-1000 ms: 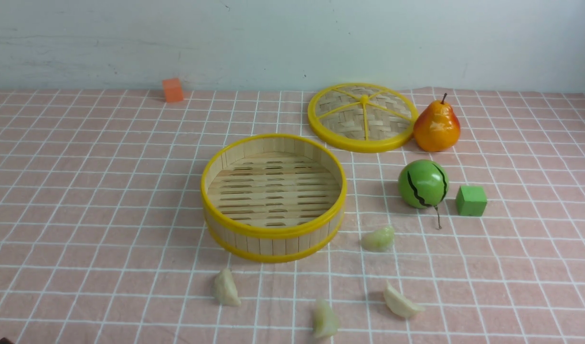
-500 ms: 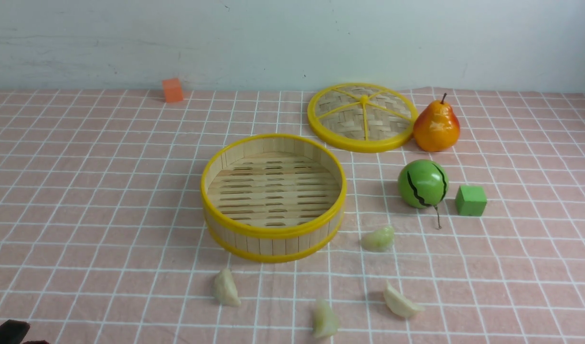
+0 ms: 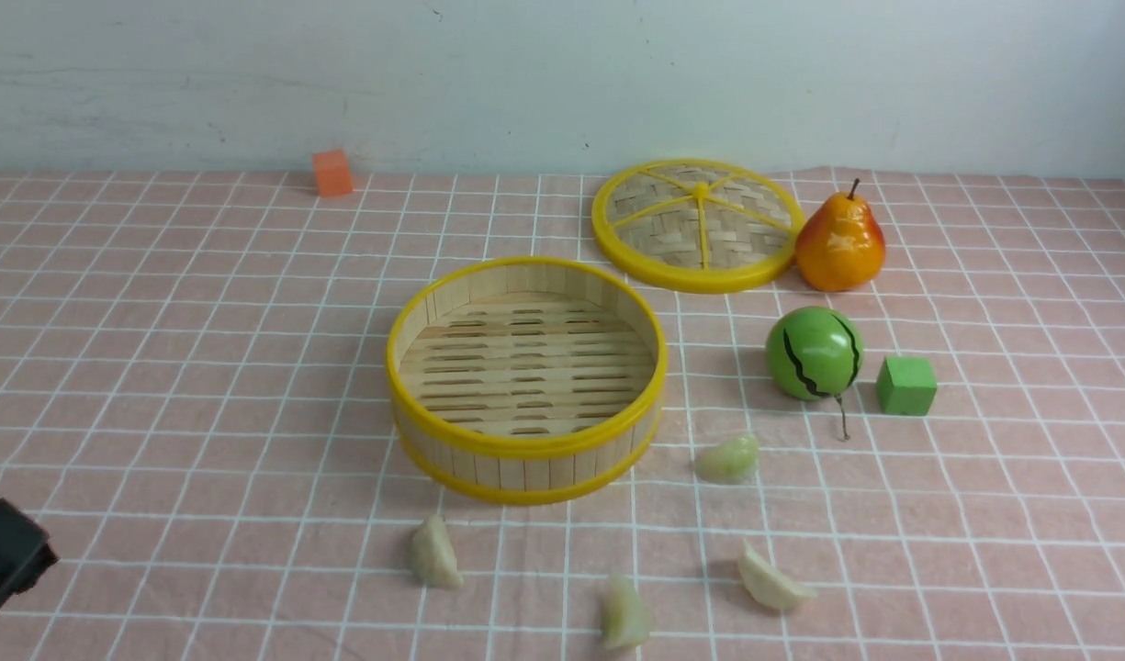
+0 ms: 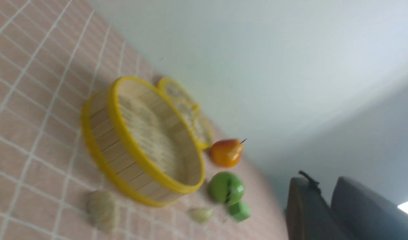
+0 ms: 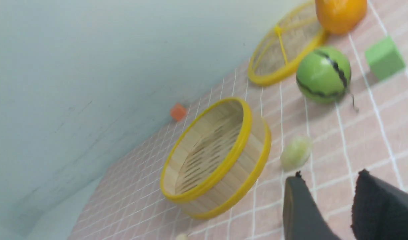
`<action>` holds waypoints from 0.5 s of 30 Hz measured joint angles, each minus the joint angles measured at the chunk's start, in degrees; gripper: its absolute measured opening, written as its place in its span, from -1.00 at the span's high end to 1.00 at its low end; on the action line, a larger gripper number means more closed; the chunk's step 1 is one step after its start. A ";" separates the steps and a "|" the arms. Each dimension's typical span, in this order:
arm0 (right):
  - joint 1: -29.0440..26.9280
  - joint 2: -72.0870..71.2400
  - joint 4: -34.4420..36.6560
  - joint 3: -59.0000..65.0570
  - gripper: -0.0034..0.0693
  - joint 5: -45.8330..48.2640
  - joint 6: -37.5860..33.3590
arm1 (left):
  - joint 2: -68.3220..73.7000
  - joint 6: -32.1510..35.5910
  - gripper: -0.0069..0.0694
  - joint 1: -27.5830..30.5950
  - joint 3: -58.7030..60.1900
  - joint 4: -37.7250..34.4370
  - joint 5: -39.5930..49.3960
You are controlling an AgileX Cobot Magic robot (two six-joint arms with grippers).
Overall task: Put the dumplings into the steamer on the table with the pink tablecloth.
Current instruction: 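Reach for and grasp a dumpling on the table with the left gripper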
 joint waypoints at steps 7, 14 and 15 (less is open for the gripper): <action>0.00 21.31 -12.12 -13.79 0.53 7.90 -4.02 | 19.70 1.04 0.85 0.00 -16.10 18.02 15.62; 4.22 43.24 -19.86 -28.30 0.96 23.89 -12.27 | 37.37 -0.69 0.85 -6.79 -27.76 33.02 27.47; 9.13 48.10 -20.63 -30.43 0.95 27.17 -13.52 | 42.11 -1.26 0.85 -11.90 -28.86 34.86 26.92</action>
